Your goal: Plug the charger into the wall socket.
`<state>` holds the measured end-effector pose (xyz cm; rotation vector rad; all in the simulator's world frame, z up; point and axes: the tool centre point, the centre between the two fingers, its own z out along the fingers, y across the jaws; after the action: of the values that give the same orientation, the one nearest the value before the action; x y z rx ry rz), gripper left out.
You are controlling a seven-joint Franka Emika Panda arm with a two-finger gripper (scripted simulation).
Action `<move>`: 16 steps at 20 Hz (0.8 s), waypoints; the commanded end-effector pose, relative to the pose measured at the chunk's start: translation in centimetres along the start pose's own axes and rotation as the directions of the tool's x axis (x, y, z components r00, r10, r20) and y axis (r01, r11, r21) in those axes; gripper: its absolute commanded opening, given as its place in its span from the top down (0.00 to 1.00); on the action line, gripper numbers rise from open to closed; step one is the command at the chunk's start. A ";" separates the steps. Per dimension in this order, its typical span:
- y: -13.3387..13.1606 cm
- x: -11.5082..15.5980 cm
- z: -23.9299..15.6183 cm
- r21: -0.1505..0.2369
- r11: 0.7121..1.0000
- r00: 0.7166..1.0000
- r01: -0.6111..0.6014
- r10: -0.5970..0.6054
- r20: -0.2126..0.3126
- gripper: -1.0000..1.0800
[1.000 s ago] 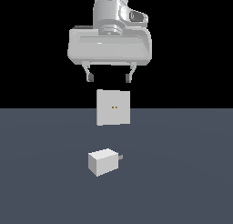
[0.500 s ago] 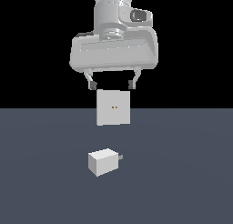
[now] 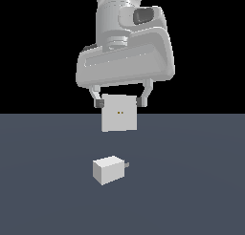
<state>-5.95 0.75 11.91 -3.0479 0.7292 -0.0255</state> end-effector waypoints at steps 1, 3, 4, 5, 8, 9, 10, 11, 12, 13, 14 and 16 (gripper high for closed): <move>0.3 -0.7 0.8 -0.003 0.998 0.998 -0.066 0.066 -0.003 0.04; 0.5 -1.2 1.4 -0.005 0.993 0.993 -0.116 0.116 -0.006 0.04; 0.6 -1.5 1.7 -0.006 0.990 0.990 -0.141 0.141 -0.007 0.04; 0.7 -1.8 2.0 -0.007 0.986 0.986 -0.166 0.166 -0.009 0.04; 0.9 -2.6 2.9 -0.010 0.971 0.971 -0.238 0.238 -0.013 0.04; 1.0 -2.8 3.2 -0.011 0.966 0.966 -0.260 0.260 -0.014 0.04; 1.0 -3.1 3.4 -0.011 0.960 0.960 -0.280 0.280 -0.015 0.04; 1.0 -3.3 3.7 -0.012 0.954 0.954 -0.300 0.299 -0.016 0.04; 1.1 -3.5 3.9 -0.013 0.948 0.948 -0.318 0.317 -0.017 0.04; 1.1 -3.7 4.1 -0.013 0.942 0.942 -0.334 0.334 -0.018 0.04; 1.1 -3.9 4.3 -0.014 0.937 0.937 -0.350 0.349 -0.019 0.04; 1.1 -4.2 4.7 -0.014 0.926 0.926 -0.377 0.377 -0.021 0.04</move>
<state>-9.90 1.60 7.42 -2.8832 1.2724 -0.0414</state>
